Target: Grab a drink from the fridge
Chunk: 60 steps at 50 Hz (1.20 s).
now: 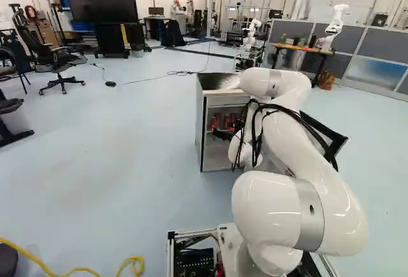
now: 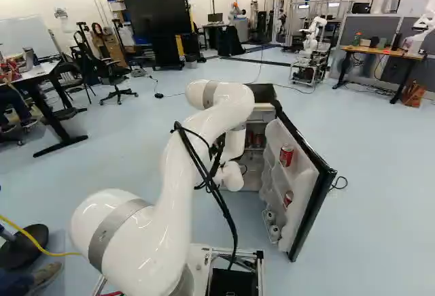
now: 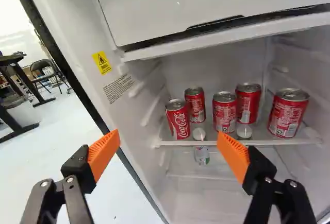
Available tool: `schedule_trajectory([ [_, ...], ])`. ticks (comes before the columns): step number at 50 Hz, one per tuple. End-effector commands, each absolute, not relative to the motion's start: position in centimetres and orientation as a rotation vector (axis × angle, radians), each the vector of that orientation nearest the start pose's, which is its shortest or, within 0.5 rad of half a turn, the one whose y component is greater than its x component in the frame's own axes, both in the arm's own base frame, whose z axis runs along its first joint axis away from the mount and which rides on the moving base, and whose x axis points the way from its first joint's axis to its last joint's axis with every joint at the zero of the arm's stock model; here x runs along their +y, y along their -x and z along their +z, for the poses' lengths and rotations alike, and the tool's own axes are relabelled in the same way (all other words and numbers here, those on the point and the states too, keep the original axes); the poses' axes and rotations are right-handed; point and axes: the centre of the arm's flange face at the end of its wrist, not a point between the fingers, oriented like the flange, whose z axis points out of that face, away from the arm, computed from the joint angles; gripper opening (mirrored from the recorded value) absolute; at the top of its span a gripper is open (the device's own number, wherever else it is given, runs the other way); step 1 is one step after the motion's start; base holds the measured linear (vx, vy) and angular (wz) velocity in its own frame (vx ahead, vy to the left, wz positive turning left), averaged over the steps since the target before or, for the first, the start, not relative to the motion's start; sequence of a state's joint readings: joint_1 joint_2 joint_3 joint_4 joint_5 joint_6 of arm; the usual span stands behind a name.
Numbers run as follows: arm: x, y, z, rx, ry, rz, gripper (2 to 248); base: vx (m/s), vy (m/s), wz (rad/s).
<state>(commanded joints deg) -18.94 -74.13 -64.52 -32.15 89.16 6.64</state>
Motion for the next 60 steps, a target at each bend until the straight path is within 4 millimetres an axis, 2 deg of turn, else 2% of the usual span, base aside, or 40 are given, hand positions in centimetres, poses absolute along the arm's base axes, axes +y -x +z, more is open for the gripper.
schedule_trajectory([
  [11, -12.6, -52.7, -0.5, -0.058, 2.16, -1.852, 247, 0.0, 0.0, 0.0],
  [44, -12.7, -53.2, -1.7, -0.069, 2.253, -1.768, 247, 0.0, 0.0, 0.0],
  [60, -12.8, -54.4, -2.1, -0.086, 2.246, -1.783, 247, 0.0, 0.0, 0.0],
])
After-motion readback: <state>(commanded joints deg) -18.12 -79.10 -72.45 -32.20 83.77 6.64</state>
